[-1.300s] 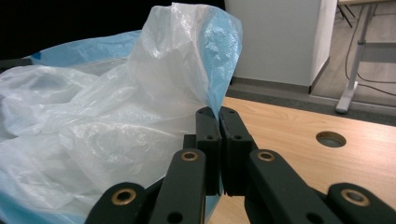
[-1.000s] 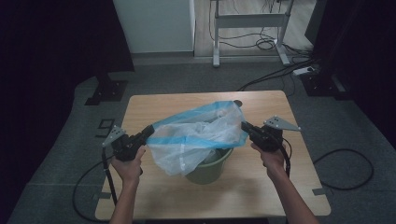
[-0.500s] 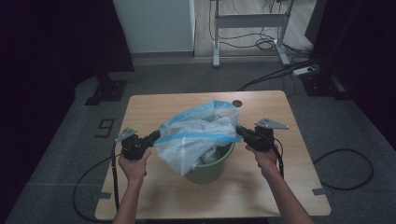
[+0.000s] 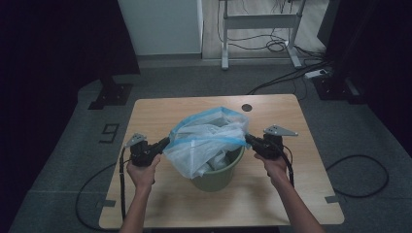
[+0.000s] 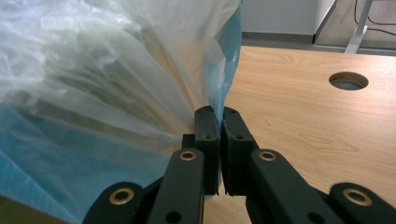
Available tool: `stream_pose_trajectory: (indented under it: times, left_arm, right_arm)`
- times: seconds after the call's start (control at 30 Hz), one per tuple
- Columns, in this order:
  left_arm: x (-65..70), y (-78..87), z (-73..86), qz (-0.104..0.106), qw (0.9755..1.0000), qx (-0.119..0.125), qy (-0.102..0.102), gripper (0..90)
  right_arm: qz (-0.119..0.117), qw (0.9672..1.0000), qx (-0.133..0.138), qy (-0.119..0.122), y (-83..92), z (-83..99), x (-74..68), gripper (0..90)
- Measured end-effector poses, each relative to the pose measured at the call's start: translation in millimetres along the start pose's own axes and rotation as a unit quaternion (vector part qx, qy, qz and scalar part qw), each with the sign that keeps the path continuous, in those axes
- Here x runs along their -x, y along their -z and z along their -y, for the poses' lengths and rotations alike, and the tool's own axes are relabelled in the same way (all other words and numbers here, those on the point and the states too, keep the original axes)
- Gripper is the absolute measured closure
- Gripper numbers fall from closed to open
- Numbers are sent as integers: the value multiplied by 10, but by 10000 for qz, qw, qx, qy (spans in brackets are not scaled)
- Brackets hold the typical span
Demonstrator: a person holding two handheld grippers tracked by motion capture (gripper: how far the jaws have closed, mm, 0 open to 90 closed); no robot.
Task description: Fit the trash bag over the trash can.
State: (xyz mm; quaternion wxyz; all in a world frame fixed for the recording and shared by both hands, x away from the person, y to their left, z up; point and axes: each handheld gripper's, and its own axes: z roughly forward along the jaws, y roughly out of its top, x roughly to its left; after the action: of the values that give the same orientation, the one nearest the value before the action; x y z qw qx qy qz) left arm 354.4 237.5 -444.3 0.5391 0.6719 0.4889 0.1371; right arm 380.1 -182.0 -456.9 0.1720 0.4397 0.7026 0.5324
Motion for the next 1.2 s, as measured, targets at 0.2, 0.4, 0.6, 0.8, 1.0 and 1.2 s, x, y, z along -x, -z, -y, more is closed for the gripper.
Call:
stream_pose_trajectory:
  times: [0.2,0.4,0.6,0.8,1.0,1.2]
  left_arm:
    - [-47,-66,-3,28,9999,-100,137,896]
    - [-85,-129,-28,-16,9993,-274,242,895]
    - [-103,-170,-41,-54,9989,-374,282,895]
    - [-100,-156,-22,-69,9992,-337,218,896]
    - [-108,-88,-19,-70,9996,-212,163,895]
    - [-79,-40,-47,-61,9998,-133,112,893]
  right_arm:
    - [-7,10000,-32,14,-38,11,-2,858]
    - [20,10000,-95,-8,-65,14,10,858]
    - [70,9999,-125,-13,-68,11,26,858]
    - [170,9998,-82,11,-44,8,46,840]
    - [472,9973,507,222,200,-63,-6,604]
    - [356,9943,863,513,483,-165,-174,496]
